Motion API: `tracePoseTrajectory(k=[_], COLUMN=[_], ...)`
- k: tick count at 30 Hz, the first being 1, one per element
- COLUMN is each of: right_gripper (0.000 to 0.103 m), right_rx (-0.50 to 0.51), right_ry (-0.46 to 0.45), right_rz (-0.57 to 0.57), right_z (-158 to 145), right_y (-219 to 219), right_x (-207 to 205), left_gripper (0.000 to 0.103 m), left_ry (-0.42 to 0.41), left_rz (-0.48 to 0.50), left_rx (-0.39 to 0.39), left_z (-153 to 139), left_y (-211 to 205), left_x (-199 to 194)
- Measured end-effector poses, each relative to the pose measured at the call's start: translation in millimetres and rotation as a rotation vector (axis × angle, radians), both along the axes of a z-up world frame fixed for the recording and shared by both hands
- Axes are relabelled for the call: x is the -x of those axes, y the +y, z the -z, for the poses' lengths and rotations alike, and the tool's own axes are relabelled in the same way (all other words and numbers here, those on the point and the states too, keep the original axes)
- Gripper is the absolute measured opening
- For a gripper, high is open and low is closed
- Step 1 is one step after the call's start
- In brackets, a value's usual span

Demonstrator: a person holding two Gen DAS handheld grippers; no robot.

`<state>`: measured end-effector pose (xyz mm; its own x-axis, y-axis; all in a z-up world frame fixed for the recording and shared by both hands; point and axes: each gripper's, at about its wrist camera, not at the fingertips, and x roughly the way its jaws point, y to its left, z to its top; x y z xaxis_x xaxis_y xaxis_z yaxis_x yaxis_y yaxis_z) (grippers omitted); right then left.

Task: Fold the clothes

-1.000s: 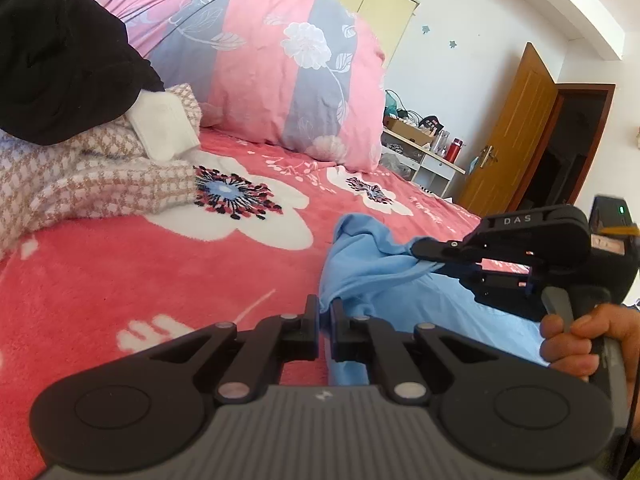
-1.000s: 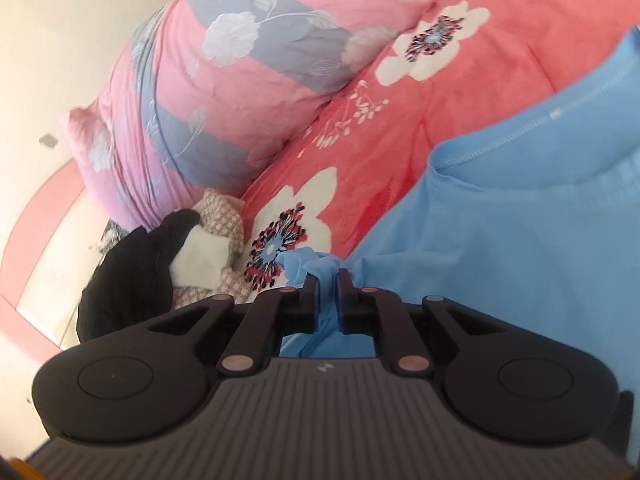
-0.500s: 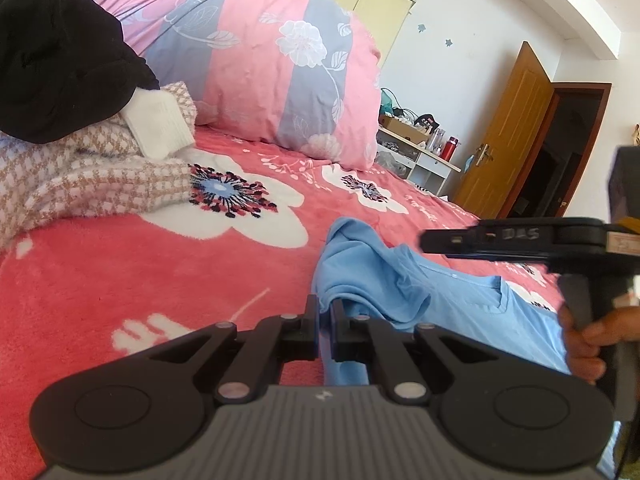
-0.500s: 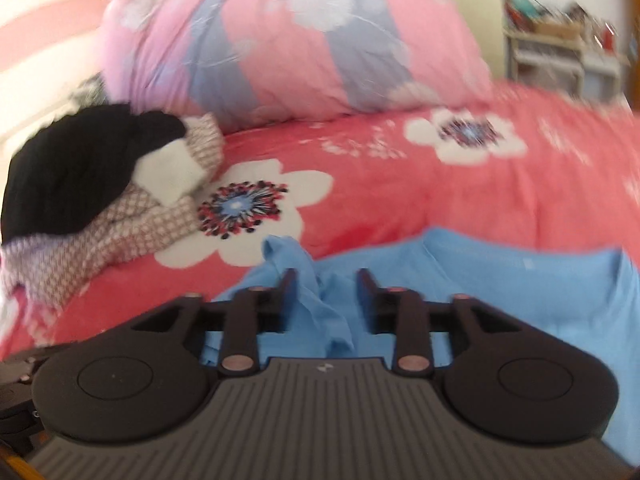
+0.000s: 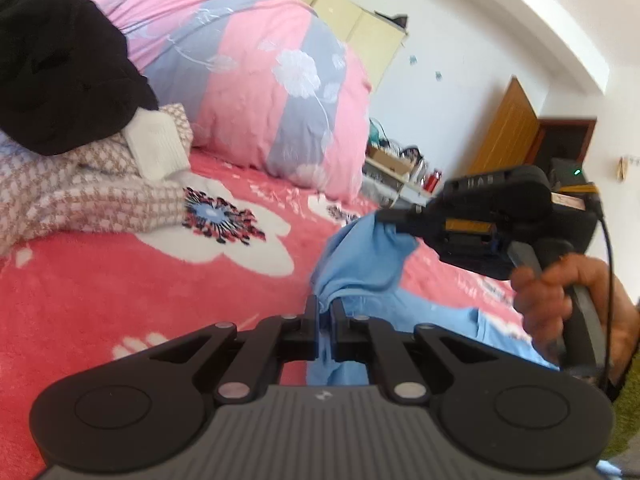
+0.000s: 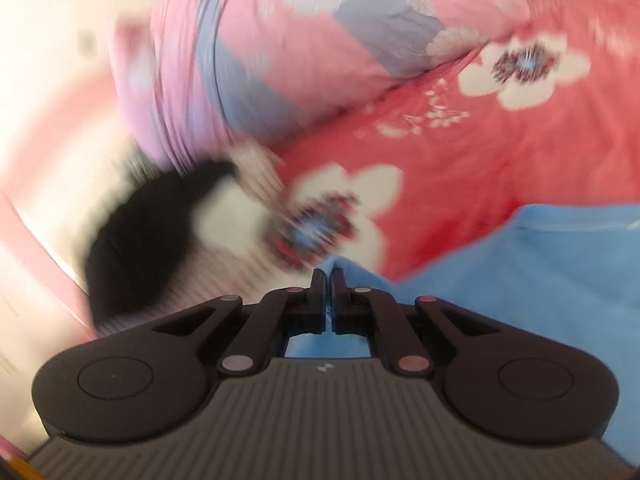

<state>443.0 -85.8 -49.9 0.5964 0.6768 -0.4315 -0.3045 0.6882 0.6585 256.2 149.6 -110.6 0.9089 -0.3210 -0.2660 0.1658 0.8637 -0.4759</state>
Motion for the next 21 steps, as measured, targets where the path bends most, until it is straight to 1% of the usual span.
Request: tracePoseTrajectory(k=[2, 3, 6, 9, 14, 17, 19, 21], right_gripper=[0.001, 0.001, 0.001, 0.001, 0.001, 0.004, 0.005, 0.007], right_rx=[-0.100, -0.126, -0.142, -0.118, -0.072, -0.063, -0.099, -0.184], right_ry=[0.042, 0.056, 0.090, 0.140, 0.220, 0.272, 0.280, 0.288], right_rz=[0.005, 0.005, -0.002, -0.022, -0.055, -0.066, -0.047, -0.055], right_z=[-1.2, -0.8, 5.0, 20.7, 47.9, 69.1, 80.0, 87.7], right_y=[4.7, 9.7, 31.6, 58.7, 102.7, 115.1, 117.0, 115.4], right_x=[-15.4, -23.0, -44.9, -64.6, -96.0, -105.6, -109.0, -113.7], left_gripper=[0.005, 0.005, 0.005, 0.005, 0.005, 0.005, 0.005, 0.005], left_ry=[-0.016, -0.017, 0.006, 0.032, 0.081, 0.108, 0.110, 0.108], left_rz=[-0.024, -0.038, -0.084, -0.130, -0.220, -0.243, -0.253, -0.264], left_rx=[0.068, 0.103, 0.192, 0.249, 0.309, 0.346, 0.349, 0.353], left_z=[-0.4, 0.1, 3.7, 7.8, 16.4, 21.3, 22.5, 23.2], left_y=[10.5, 16.4, 33.5, 46.7, 67.3, 76.4, 79.3, 80.3], left_x=[2.0, 2.3, 0.3, -2.2, -6.5, -8.3, -6.8, -5.7])
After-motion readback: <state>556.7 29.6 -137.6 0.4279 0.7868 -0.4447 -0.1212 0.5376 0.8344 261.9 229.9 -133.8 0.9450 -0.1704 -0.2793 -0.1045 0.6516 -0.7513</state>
